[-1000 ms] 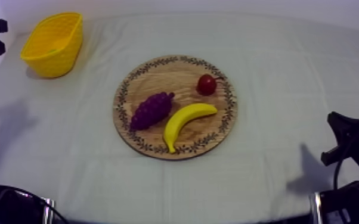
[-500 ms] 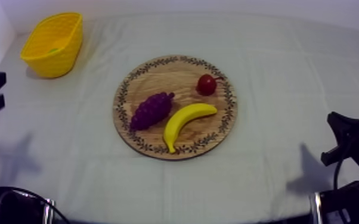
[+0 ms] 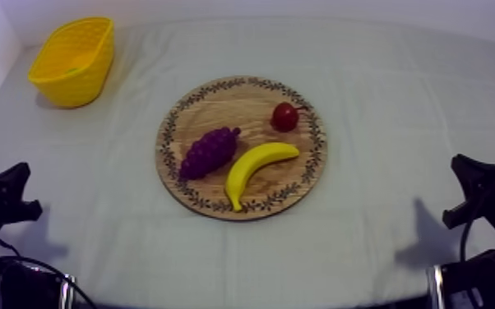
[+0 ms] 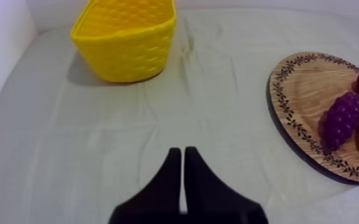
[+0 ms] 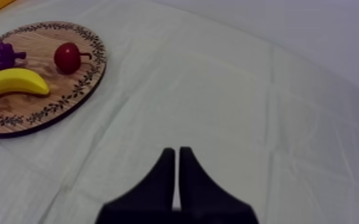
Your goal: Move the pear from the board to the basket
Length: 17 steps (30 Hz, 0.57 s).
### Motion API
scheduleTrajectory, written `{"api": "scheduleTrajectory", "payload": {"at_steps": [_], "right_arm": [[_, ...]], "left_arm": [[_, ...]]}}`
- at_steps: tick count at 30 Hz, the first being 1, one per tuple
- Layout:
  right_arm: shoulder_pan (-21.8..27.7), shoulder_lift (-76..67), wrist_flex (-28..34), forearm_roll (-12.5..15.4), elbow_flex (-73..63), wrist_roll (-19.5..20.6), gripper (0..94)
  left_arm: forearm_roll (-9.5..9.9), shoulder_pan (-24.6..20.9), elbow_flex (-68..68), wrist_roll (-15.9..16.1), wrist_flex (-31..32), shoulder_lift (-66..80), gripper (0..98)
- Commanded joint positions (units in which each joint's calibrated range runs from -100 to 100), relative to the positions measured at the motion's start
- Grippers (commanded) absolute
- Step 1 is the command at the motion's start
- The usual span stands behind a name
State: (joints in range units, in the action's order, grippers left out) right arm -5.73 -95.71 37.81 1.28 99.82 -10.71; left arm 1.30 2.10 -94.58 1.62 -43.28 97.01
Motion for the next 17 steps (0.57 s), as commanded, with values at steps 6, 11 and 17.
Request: {"api": "scheduleTrajectory", "payload": {"at_steps": [6,11,17], "right_arm": [[0.0,0.0,0.0,0.0,0.0,0.0,0.4],[0.0,0.0,0.0,0.0,0.0,0.0,0.4],[0.0,0.0,0.0,0.0,0.0,0.0,0.4]], "left_arm": [[0.55,1.0,-4.5,-6.3,8.4,2.9,0.0],[0.62,1.2,-4.9,-12.4,9.6,3.0,0.0],[0.63,1.2,-5.0,-12.5,9.8,3.0,0.0]]}}
